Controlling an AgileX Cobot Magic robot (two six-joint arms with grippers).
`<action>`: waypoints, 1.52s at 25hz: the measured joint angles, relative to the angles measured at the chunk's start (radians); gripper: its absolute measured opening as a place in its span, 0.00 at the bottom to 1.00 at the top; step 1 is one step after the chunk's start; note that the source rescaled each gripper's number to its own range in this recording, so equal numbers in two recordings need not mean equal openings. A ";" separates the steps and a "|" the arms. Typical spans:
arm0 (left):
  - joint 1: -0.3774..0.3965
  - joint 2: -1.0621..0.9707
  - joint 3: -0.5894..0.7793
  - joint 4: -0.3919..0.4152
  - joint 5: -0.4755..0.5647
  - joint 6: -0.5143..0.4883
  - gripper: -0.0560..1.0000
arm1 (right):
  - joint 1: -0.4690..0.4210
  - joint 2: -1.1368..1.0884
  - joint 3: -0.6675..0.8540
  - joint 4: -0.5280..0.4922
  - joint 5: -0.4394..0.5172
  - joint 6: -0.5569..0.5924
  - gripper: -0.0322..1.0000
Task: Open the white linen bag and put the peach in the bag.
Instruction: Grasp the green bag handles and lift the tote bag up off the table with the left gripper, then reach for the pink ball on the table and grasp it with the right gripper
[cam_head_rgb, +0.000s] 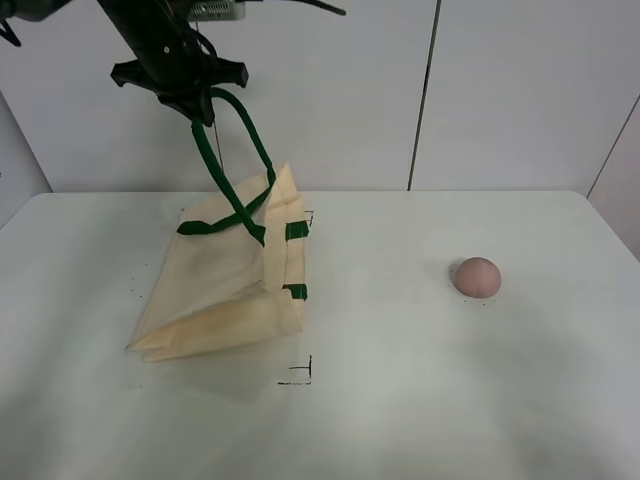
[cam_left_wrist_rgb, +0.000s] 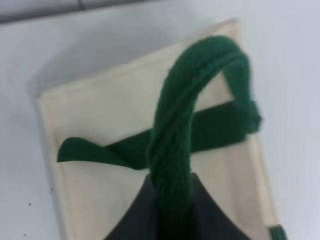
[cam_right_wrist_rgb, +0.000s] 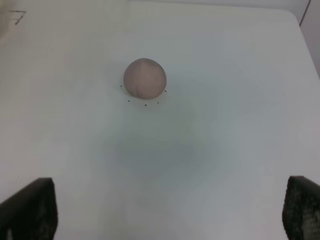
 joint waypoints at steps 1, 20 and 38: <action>0.000 -0.013 -0.001 -0.005 0.000 0.007 0.05 | 0.000 0.005 0.000 0.000 0.000 0.000 1.00; 0.000 -0.140 0.041 -0.044 0.001 0.031 0.05 | 0.000 1.405 -0.559 0.008 -0.245 -0.007 1.00; 0.000 -0.140 0.041 -0.044 0.001 0.031 0.05 | 0.018 2.136 -0.942 0.085 -0.264 -0.097 1.00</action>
